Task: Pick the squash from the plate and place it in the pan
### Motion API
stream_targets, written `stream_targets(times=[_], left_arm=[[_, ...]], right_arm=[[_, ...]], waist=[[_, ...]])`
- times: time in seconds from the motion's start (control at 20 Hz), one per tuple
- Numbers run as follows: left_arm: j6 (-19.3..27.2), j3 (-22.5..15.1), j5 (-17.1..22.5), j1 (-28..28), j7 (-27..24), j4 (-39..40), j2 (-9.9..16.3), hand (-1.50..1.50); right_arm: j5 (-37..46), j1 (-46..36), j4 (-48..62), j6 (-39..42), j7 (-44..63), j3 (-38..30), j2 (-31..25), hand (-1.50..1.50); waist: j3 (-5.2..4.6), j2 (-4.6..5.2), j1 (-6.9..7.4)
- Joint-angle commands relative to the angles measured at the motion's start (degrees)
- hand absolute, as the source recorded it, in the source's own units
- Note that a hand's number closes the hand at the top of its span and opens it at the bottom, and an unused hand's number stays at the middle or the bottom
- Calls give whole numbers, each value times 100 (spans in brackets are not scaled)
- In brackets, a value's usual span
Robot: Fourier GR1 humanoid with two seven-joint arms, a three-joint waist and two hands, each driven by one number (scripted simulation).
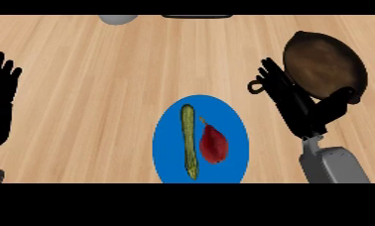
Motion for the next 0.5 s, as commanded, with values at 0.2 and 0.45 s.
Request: stream_targets(times=[0.2, 0.45], left_arm=[[41, -815, 143, 611, 295, 580, -1162, 0], [-37, -1012, 264, 780, 359, 685, -1408, 0]], right_arm=[[1368, 541, -546, -1621, -581, 761, 1028, 150], [3612, 961, -530, -2977, -1149, 1475, 642, -150]], waist=[[-54, -137, -189], [-99, -250, -452]])
